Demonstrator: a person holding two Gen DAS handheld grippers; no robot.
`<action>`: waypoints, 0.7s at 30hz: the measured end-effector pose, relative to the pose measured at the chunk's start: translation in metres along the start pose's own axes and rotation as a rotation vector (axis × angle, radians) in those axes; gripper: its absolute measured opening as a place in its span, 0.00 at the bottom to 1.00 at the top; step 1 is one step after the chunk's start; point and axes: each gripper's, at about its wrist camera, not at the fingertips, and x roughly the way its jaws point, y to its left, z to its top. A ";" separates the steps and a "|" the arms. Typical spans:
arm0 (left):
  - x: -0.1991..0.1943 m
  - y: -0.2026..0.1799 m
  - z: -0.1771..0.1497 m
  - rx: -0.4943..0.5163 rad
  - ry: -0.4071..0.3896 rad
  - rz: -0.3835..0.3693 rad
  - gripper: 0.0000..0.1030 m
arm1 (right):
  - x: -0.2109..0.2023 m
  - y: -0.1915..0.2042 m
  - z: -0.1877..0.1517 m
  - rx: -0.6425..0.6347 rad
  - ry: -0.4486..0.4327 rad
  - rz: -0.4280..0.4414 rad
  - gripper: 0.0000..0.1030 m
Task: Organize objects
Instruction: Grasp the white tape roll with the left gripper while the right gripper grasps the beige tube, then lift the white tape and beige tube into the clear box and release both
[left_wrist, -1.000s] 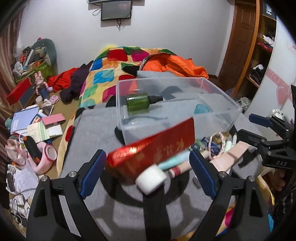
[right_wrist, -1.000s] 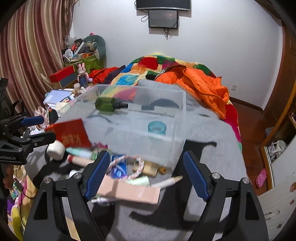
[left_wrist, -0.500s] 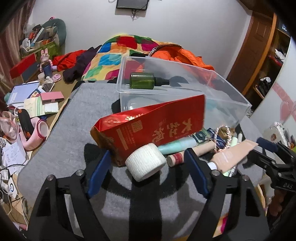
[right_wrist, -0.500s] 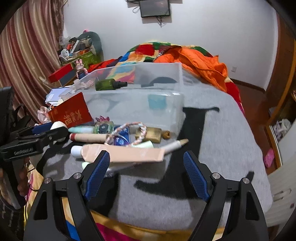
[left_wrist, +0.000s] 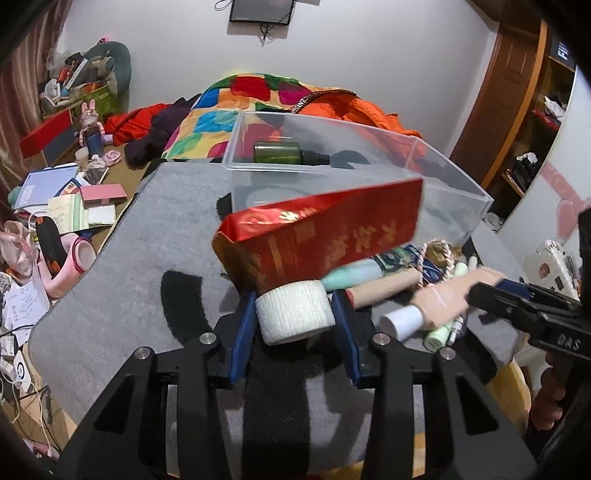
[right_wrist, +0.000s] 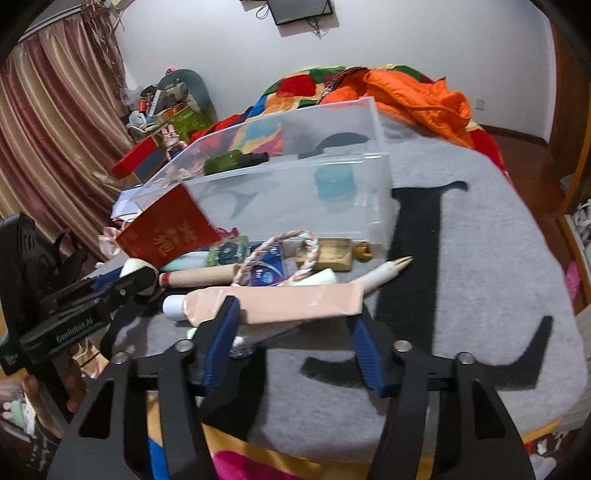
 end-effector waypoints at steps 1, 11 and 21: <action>-0.001 -0.001 -0.001 0.002 0.000 -0.008 0.40 | 0.002 0.000 0.000 0.004 0.000 0.009 0.43; -0.002 -0.023 -0.007 0.077 0.020 -0.070 0.40 | 0.006 0.007 0.003 -0.007 -0.003 0.042 0.22; 0.010 -0.030 -0.003 0.097 0.033 -0.083 0.40 | 0.016 0.010 0.016 0.011 -0.005 0.033 0.45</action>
